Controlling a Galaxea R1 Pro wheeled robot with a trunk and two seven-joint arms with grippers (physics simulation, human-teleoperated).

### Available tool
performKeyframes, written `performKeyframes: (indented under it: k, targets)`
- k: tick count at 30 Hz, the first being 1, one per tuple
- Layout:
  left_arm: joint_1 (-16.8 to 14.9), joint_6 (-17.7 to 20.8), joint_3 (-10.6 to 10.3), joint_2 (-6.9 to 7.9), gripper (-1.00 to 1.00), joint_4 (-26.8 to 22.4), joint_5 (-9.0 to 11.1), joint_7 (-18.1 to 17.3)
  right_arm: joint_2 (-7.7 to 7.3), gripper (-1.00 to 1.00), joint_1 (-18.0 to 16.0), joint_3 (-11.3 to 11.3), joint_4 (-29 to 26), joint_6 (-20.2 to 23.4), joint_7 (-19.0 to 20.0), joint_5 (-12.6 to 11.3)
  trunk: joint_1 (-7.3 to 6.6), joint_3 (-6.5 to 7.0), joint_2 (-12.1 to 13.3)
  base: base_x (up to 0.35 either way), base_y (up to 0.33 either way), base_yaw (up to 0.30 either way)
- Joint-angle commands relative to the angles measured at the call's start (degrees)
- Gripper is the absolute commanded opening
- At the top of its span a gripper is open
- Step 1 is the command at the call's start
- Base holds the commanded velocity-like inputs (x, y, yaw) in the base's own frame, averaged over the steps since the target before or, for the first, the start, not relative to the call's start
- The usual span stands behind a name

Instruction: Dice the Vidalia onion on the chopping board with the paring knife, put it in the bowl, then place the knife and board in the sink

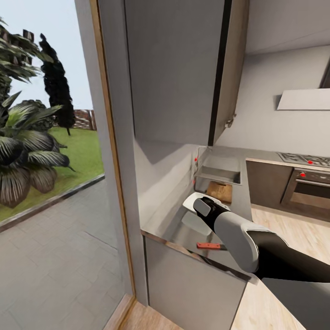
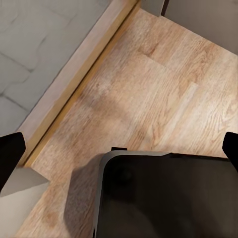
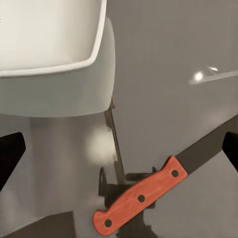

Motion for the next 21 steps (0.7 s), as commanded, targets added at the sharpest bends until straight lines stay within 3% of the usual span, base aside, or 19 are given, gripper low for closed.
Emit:
performKeyframes:
  k: [1, 21]
  targets:
    - [0.03, -0.06, 0.2, -0.05, 1.0, -0.05, 0.09, -0.24, 0.02, 1.0, 0.02, -0.45, -0.14, 0.61, -0.22, 0.56, 0.03, -0.01, -0.03, 0.032, 0.0, 0.0]
    - [0.03, -0.06, 0.11, -0.05, 1.0, 0.01, -1.14, -0.24, 0.02, 1.0, 0.02, -0.45, 0.04, 0.66, -0.24, 0.56, 0.03, -0.01, -0.03, -0.024, -0.026, 0.0]
